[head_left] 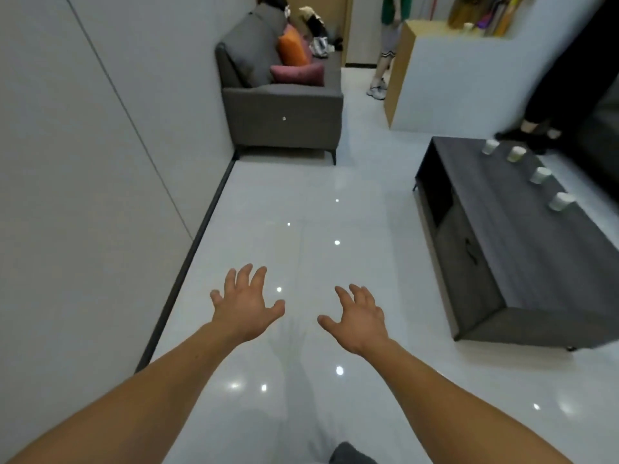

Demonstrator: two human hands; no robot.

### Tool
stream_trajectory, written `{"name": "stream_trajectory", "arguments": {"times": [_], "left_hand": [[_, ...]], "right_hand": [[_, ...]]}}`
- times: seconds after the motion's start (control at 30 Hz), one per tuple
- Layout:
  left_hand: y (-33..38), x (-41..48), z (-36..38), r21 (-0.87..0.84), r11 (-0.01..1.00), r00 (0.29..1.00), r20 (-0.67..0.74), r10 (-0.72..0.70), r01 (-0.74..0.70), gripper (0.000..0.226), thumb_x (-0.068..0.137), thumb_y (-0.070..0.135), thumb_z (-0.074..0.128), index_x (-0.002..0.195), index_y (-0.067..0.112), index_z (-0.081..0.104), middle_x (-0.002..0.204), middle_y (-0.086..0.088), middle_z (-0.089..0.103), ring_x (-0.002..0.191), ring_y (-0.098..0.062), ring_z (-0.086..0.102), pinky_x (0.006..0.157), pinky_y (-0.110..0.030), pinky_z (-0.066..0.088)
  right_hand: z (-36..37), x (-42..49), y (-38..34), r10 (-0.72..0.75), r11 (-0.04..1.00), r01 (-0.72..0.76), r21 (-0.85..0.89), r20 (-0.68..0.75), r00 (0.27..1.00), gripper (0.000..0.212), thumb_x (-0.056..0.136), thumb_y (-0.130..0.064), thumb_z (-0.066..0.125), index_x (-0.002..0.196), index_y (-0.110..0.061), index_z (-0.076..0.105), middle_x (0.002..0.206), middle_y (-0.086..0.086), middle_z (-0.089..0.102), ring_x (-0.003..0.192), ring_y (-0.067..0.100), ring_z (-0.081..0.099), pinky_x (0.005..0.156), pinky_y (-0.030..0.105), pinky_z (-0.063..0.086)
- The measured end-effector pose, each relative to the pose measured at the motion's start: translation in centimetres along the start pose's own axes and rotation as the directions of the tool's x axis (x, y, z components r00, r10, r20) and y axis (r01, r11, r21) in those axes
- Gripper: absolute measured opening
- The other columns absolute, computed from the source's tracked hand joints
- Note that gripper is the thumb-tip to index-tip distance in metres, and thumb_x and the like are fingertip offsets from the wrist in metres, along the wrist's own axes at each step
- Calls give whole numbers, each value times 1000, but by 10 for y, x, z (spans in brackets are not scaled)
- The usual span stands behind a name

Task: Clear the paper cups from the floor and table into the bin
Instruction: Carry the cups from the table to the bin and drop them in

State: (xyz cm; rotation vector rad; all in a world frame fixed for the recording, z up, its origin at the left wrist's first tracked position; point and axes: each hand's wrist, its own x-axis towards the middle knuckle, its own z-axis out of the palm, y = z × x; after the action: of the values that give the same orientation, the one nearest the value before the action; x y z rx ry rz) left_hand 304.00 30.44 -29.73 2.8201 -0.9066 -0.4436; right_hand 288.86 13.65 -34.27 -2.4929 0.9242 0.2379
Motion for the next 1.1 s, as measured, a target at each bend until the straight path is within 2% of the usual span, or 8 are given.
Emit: {"name": "stream_trajectory", "arguments": {"times": [0.17, 0.3, 0.6, 0.77, 1.1], "left_hand": [[100, 58, 10, 39, 986, 987, 25, 159, -160, 83, 84, 67, 42, 150, 30, 9, 159, 3, 3, 147, -26, -3, 112, -57, 13], [159, 110, 19, 36, 964, 963, 78, 259, -262, 82, 83, 65, 44, 150, 31, 11, 159, 5, 4, 147, -25, -3, 112, -56, 13], [271, 277, 22, 1, 907, 900, 125, 418, -421, 82, 84, 65, 44, 150, 29, 12, 159, 3, 6, 146, -25, -1, 112, -54, 15], [337, 364, 1, 0, 841, 834, 128, 536, -541, 80, 85, 64, 43, 151, 28, 12, 159, 2, 5, 146, -25, -2, 113, -54, 15], [463, 513, 2, 60, 776, 771, 188, 609, -628, 79, 85, 64, 43, 150, 28, 14, 159, 1, 8, 147, -25, 2, 113, -56, 14]], "right_hand": [[-53, 24, 80, 147, 988, -143, 55, -87, 985, 82, 88, -68, 42, 155, -29, 13, 163, 2, 6, 150, 23, -4, 118, 47, 13], [-75, 51, 127, 255, 965, -246, 89, -103, 962, 83, 88, -69, 43, 155, -28, 14, 163, 2, 8, 150, 24, -2, 117, 47, 13], [-144, 163, 199, 444, 895, -431, 117, -148, 884, 84, 89, -67, 44, 155, -26, 12, 163, 1, 6, 150, 22, 0, 117, 48, 14], [-180, 228, 223, 517, 855, -498, 145, -172, 838, 84, 87, -69, 43, 154, -27, 14, 163, 0, 7, 150, 22, 0, 117, 49, 15], [-248, 357, 317, 609, 786, -579, 216, -115, 785, 86, 90, -68, 41, 156, -24, 7, 164, 2, 2, 150, 22, -1, 119, 49, 13]]}}
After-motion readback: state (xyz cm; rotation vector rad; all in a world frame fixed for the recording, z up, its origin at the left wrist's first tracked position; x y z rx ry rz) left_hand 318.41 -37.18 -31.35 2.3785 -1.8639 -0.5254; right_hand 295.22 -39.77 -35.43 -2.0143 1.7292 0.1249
